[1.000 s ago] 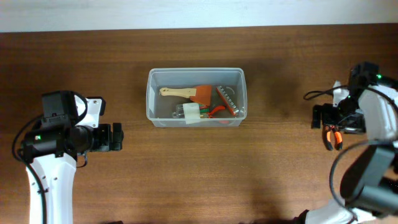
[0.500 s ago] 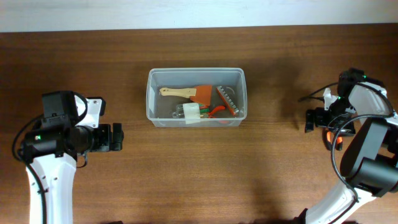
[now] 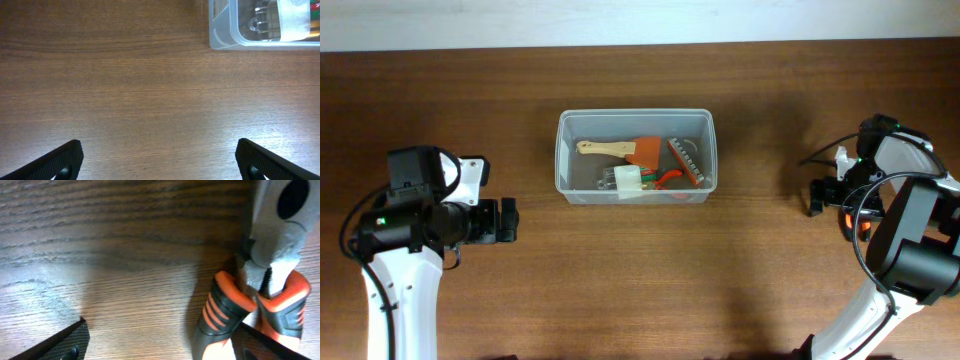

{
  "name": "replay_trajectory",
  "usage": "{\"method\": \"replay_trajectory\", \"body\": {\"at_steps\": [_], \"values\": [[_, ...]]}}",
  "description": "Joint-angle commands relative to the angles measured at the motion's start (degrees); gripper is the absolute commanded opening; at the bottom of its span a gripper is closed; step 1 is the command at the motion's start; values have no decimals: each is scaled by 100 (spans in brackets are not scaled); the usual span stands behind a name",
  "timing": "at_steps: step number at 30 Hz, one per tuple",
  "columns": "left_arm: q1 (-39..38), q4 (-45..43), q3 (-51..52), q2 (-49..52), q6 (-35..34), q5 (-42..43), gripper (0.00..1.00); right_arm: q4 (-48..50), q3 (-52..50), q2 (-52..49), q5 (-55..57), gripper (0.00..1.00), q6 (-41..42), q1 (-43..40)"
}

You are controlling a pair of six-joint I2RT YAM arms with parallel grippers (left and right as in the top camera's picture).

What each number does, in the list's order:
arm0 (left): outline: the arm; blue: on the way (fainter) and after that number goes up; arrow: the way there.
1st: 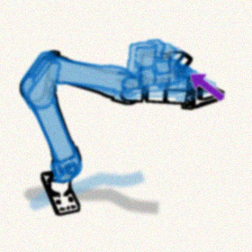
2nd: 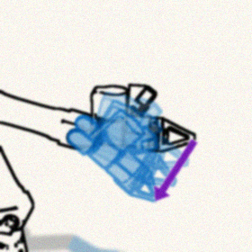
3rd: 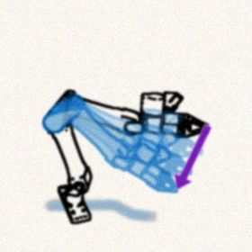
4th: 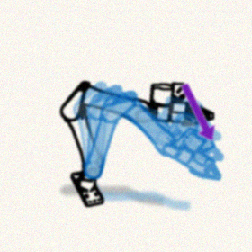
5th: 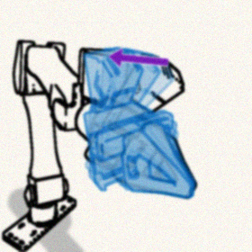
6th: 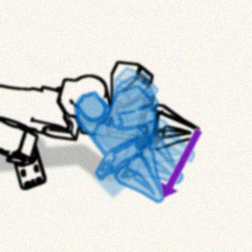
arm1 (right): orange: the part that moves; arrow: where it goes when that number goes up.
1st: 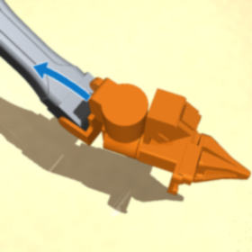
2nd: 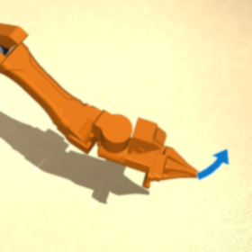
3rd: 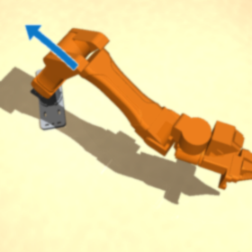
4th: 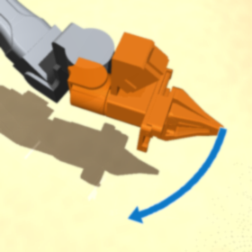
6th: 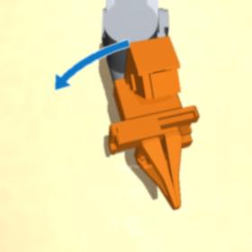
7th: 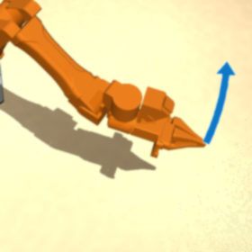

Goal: Pack container
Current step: 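Move right gripper to the orange-black pliers and grasp them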

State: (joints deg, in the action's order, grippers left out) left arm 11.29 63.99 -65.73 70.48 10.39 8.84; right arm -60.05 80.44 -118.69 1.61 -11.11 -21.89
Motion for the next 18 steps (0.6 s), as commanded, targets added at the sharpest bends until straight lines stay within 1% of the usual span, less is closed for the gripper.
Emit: {"method": "replay_trajectory", "body": {"at_steps": [1,6,9,12,15,16,18], "values": [[11,4,13,-66,-50,85,99,118,-79,-170,-90,90,-44,-31],[11,4,13,-66,-50,85,99,181,-79,-170,-90,89,-42,-31],[11,4,13,-66,-50,85,99,181,-79,-170,-87,81,-42,-31],[11,7,13,-66,-50,85,99,179,-79,-170,-87,76,-42,-33],[11,11,13,-66,-50,87,99,166,-79,-170,-90,66,2,-31],[11,9,13,-66,-50,87,99,155,-79,-170,-90,61,4,-31],[11,11,13,-66,-50,85,99,138,-79,-170,-90,56,22,-31]]}}
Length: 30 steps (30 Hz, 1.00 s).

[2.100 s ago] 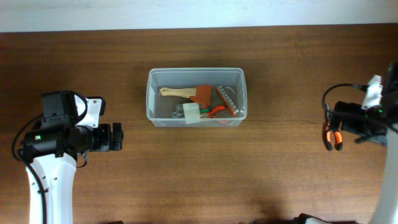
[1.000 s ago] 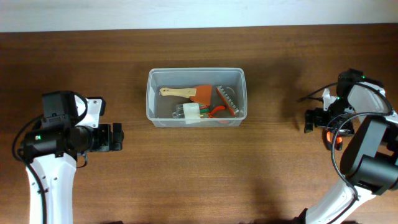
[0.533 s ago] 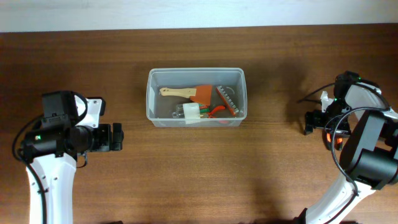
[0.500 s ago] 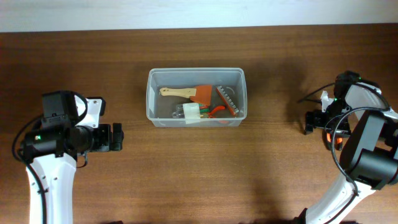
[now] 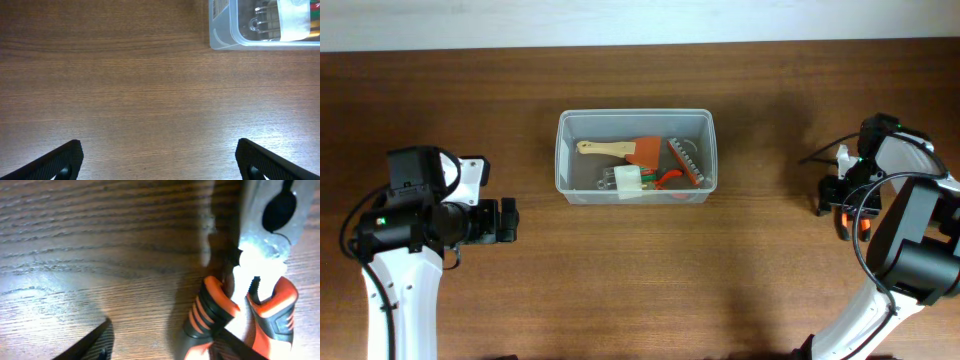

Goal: Pack container
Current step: 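Move right gripper to the orange-black pliers and grasp them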

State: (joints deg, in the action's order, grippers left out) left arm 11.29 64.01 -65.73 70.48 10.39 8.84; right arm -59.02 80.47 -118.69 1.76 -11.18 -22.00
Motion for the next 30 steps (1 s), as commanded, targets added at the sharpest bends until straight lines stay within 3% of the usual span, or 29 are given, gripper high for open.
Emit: {"method": "replay_trajectory", "body": {"at_steps": [1,6,11,15,30], "values": [[11,9,13,-66,-50,87,99,15,-81,-170,-105,52,31,-20],[11,26,13,-66,-50,85,99,-7,-81,-170,-105,35,31,-20],[11,50,13,-66,-52,87,99,-7,-81,-170,-107,35,74,-20],[11,120,13,-66,-50,87,99,-7,-81,-170,-107,24,74,-20],[11,138,13,-66,-50,85,99,-7,-81,-170,-109,12,114,-20]]}}
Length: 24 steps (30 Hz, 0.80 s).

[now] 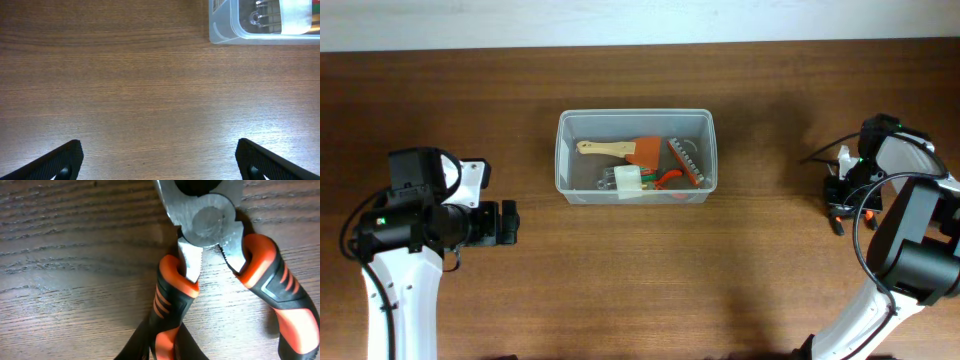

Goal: Pack container
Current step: 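Move right gripper to the orange-black pliers and grasp them, then lower the orange-black pliers into the container and open right gripper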

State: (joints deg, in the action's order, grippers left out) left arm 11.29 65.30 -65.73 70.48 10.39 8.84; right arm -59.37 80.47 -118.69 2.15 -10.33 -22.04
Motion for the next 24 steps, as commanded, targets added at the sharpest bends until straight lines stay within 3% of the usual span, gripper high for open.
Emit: {"method": "replay_trajectory", "body": {"at_steps": [1,5,15,24], "values": [[11,9,13,-66,-50,87,99,28,-81,-170,-149,12,28,-15],[11,9,13,-66,-50,85,99,28,-81,-170,-151,4,28,-11],[11,2,13,-66,-48,81,99,-17,-11,-92,-319,4,245,28],[11,9,13,-66,-48,81,99,-1279,1504,787,-243,4,-4,671]]}}
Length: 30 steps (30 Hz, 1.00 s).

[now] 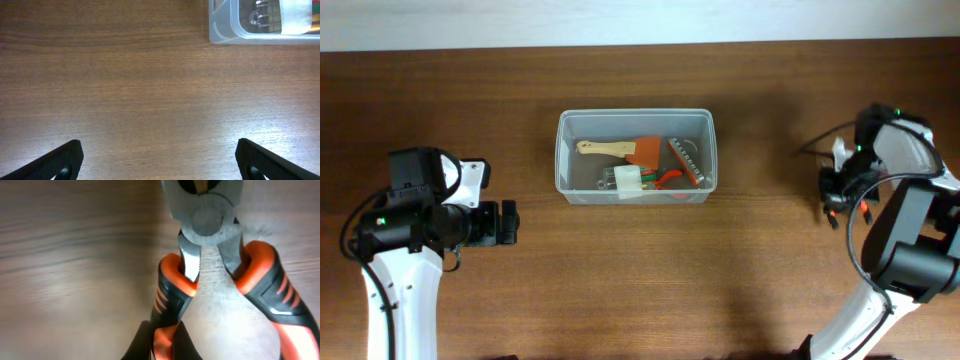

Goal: Pack container
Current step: 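Lower the orange-black pliers into the container and open right gripper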

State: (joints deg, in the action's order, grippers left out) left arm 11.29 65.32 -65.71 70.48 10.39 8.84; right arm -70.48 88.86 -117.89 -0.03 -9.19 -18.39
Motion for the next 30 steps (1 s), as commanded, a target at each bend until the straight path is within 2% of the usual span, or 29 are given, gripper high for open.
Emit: {"method": "replay_trajectory", "body": {"at_steps": [1,6,10,14,20,30], "values": [[11,7,11,-66,-48,81,99,-319,925,868,44,4,-153,463],[11,2,11,-66,-48,83,99,-782,2033,1499,92,4,-758,1357],[13,2,11,-66,-50,59,99,-962,2682,1812,26,4,-1888,2389],[13,-22,9,-66,-50,-136,99,-1001,2815,1816,26,4,-3003,3403],[13,-22,2,-92,-50,-138,99,-649,2815,1351,-428,4,-3112,4282],[13,-20,0,-210,-50,-219,99,-422,2800,166,-935,4,-3324,4802]]}}
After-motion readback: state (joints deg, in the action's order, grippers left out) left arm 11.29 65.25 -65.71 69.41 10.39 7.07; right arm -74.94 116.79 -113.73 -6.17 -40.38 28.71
